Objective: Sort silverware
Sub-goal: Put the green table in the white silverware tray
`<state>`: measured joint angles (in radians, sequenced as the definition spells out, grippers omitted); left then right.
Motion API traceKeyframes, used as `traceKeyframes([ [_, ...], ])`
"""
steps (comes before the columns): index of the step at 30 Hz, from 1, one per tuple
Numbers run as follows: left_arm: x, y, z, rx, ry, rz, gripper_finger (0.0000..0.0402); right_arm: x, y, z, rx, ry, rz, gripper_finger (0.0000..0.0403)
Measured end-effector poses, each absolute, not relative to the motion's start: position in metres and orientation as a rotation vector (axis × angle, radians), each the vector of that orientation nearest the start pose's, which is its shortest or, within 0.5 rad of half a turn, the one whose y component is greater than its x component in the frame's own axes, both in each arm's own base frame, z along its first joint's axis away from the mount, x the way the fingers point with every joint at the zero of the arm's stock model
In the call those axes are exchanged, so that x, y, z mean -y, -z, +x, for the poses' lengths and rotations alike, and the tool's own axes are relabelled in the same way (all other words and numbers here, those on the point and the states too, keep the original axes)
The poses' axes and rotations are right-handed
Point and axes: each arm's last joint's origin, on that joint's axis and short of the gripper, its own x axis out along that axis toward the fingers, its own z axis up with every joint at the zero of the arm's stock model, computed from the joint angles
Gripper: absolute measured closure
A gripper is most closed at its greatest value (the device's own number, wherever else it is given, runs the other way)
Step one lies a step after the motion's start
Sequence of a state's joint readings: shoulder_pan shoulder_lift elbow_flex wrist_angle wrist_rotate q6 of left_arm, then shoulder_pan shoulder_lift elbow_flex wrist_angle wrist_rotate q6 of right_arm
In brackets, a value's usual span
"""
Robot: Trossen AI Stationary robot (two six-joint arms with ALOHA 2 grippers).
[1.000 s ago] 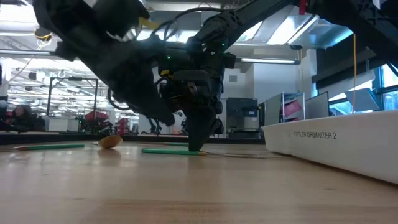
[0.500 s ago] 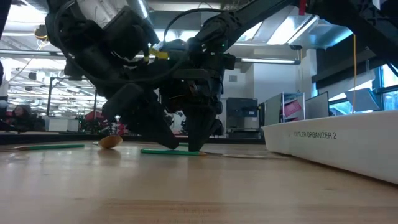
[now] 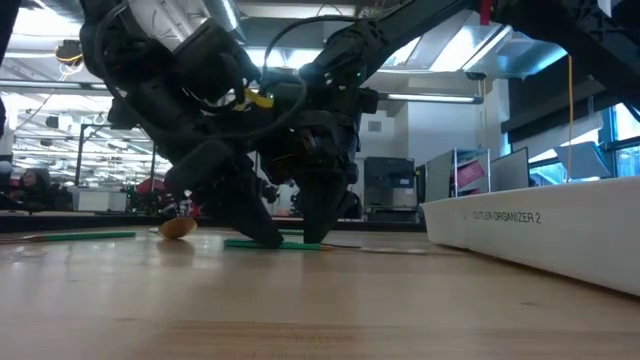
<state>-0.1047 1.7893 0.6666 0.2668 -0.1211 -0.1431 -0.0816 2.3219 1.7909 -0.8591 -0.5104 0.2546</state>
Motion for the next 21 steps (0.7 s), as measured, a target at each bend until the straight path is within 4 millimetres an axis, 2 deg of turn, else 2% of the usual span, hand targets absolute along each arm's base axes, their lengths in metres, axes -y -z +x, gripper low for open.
traceKeyframes([
  [3,0.028,-0.093,0.299,-0.854,-0.060,-0.054,0.0327,0.025,-0.133,0.458,-1.393,-0.182,0.625,0.0390],
  [8,0.029,-0.094,0.300,-0.860,-0.042,-0.093,0.0356,0.028,-0.133,0.457,-1.393,-0.171,0.632,0.0338],
  [13,0.031,-0.094,0.299,-0.862,-0.045,-0.134,0.0342,0.035,-0.133,0.457,-1.388,-0.175,0.684,0.0296],
  [21,0.035,-0.093,0.299,-0.864,-0.048,-0.160,0.0314,0.042,-0.145,0.454,-1.398,-0.108,0.638,0.0299],
])
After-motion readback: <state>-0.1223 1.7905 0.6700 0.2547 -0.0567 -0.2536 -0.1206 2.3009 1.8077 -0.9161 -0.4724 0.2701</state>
